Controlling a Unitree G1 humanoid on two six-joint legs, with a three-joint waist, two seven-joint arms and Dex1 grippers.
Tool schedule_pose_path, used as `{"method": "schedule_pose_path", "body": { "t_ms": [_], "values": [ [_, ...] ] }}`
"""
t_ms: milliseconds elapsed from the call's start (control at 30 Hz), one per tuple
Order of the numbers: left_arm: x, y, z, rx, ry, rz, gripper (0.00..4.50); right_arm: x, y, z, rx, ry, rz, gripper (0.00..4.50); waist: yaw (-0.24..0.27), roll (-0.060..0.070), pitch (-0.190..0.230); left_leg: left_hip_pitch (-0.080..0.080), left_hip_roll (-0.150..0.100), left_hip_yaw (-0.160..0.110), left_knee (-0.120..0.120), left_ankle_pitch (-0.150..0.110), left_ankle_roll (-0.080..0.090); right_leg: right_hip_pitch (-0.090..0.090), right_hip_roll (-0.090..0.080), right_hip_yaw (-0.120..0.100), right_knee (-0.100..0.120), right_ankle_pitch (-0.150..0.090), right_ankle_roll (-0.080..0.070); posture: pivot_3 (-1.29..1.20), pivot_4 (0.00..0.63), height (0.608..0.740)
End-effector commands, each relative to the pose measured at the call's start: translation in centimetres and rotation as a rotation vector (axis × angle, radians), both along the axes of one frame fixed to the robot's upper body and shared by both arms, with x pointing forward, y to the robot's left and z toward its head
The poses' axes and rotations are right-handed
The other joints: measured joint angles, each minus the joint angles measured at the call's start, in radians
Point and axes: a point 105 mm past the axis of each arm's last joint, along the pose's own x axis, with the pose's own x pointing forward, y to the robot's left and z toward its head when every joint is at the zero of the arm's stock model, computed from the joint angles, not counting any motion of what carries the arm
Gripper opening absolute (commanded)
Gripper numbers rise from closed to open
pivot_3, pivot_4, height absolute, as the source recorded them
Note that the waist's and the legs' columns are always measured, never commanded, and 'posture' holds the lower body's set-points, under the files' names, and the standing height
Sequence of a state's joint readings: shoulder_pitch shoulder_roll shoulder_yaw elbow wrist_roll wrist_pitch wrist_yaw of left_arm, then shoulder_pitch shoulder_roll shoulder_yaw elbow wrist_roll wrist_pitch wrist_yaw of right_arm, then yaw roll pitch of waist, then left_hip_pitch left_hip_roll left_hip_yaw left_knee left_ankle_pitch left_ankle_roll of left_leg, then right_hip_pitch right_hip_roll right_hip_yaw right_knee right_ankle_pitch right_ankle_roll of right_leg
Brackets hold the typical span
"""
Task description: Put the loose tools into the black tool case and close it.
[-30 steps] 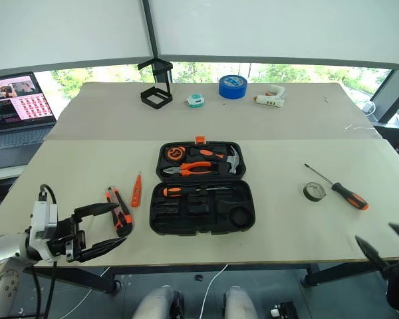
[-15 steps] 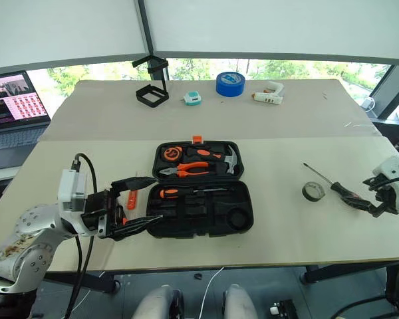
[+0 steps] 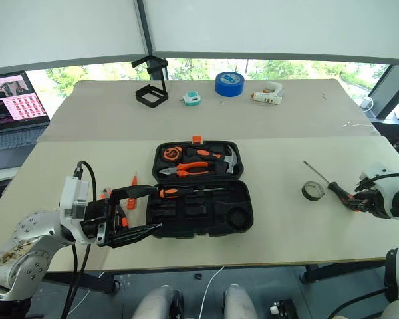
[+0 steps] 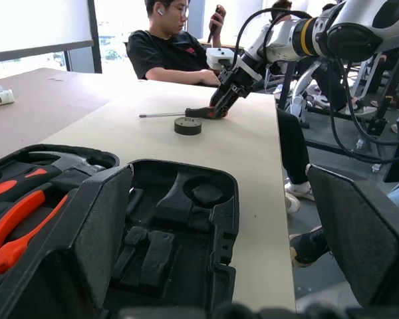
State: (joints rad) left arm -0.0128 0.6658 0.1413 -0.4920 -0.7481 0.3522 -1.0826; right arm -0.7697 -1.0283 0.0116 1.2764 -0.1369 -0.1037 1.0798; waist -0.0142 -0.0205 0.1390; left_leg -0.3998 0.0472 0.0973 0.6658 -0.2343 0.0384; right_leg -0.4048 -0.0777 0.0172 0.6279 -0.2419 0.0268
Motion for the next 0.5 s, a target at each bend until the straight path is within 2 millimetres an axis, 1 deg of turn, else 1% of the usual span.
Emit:
{"method": "schedule_pose_path", "body": {
  "t_ms": [33, 133, 200, 233, 267, 333, 367, 400, 433, 467, 500],
  "values": [
    [0.2, 0.2, 0.7, -0.002, -0.033, -0.006, 4.50, 0.5, -0.4, 2.1, -0.010, -0.113, 0.010, 0.98, 0.001, 0.000, 0.000, 0.000, 0.000, 0.000, 0.000, 0.000, 0.000, 0.000, 0.000, 0.000, 0.000, 0.000, 0.000, 0.00, 0.150, 0.740],
    [0.3, 0.4, 0.6, -0.001, -0.032, 0.006, 4.50, 0.9, -0.4, 3.9, -0.030, -0.192, 0.037, 0.98, -0.001, 0.000, 0.000, 0.000, 0.000, 0.000, 0.000, 0.000, 0.000, 0.000, 0.000, 0.000, 0.000, 0.000, 0.000, 0.00, 0.150, 0.740],
    [0.4, 0.7, 0.4, 0.001, -0.031, 0.020, 4.50, 1.4, 0.1, 5.4, -0.040, -0.256, 0.083, 0.98, -0.001, 0.000, 0.000, 0.000, 0.000, 0.000, 0.000, 0.000, 0.000, 0.000, 0.000, 0.000, 0.000, 0.000, 0.000, 0.00, 0.150, 0.740],
    [0.4, 1.2, 0.3, 0.002, -0.030, 0.042, 4.50, 1.8, 1.3, 7.0, -0.035, -0.292, 0.173, 0.98, -0.001, 0.001, 0.000, 0.000, 0.000, 0.000, 0.000, 0.000, 0.000, 0.000, 0.000, 0.000, 0.000, 0.000, 0.000, 0.00, 0.150, 0.740],
    [0.4, 1.5, 0.1, 0.003, -0.029, 0.059, 4.50, 2.1, 2.2, 8.1, -0.034, -0.314, 0.238, 0.98, -0.004, 0.002, 0.001, 0.000, 0.000, 0.000, 0.000, 0.000, 0.000, 0.000, 0.000, 0.000, 0.000, 0.000, 0.000, 0.00, 0.150, 0.740],
    [0.5, 2.7, -0.4, 0.015, -0.018, 0.118, 4.50, 3.0, 7.6, 10.6, 0.122, -0.302, 0.468, 0.98, -0.015, 0.005, 0.003, 0.000, 0.001, 0.001, 0.000, 0.000, 0.000, -0.001, 0.000, 0.001, 0.000, 0.000, 0.000, 0.00, 0.150, 0.740],
    [0.4, 3.3, -0.9, 0.028, -0.011, 0.147, 4.50, 3.1, 11.1, 11.3, 0.203, -0.268, 0.593, 0.98, -0.029, 0.005, 0.003, 0.000, 0.002, 0.001, 0.000, 0.000, 0.000, -0.001, 0.001, 0.001, 0.000, 0.000, 0.000, 0.00, 0.150, 0.740],
    [0.3, 3.9, -1.4, 0.037, -0.004, 0.173, 4.50, 2.6, 13.9, 11.5, 0.247, -0.211, 0.703, 0.98, -0.033, 0.005, 0.003, 0.001, 0.003, 0.001, -0.002, 0.000, 0.000, -0.001, 0.001, 0.002, 0.001, 0.000, 0.000, 0.00, 0.150, 0.740],
    [0.2, 4.2, -1.8, 0.043, 0.003, 0.194, 4.50, 2.1, 15.9, 11.4, 0.254, -0.170, 0.780, 0.98, -0.034, 0.005, 0.003, 0.003, 0.004, 0.000, -0.002, 0.000, 0.000, -0.001, 0.002, 0.003, 0.002, 0.001, -0.001, 0.00, 0.150, 0.740],
    [0.1, 4.5, -2.2, 0.047, 0.014, 0.210, 4.50, 1.5, 17.5, 11.0, 0.240, -0.128, 0.849, 0.98, -0.033, 0.005, 0.003, 0.003, 0.005, -0.002, -0.004, 0.000, 0.000, -0.001, 0.003, 0.001, 0.003, 0.000, -0.001, 0.00, 0.150, 0.740],
    [0.1, 4.7, -2.5, 0.049, 0.020, 0.225, 4.50, 1.2, 18.5, 10.7, 0.215, -0.097, 0.879, 0.98, -0.028, 0.006, 0.003, 0.003, 0.005, -0.002, -0.005, 0.000, 0.000, -0.001, 0.002, 0.000, 0.003, 0.000, -0.002, 0.00, 0.150, 0.740]
  ]
}}
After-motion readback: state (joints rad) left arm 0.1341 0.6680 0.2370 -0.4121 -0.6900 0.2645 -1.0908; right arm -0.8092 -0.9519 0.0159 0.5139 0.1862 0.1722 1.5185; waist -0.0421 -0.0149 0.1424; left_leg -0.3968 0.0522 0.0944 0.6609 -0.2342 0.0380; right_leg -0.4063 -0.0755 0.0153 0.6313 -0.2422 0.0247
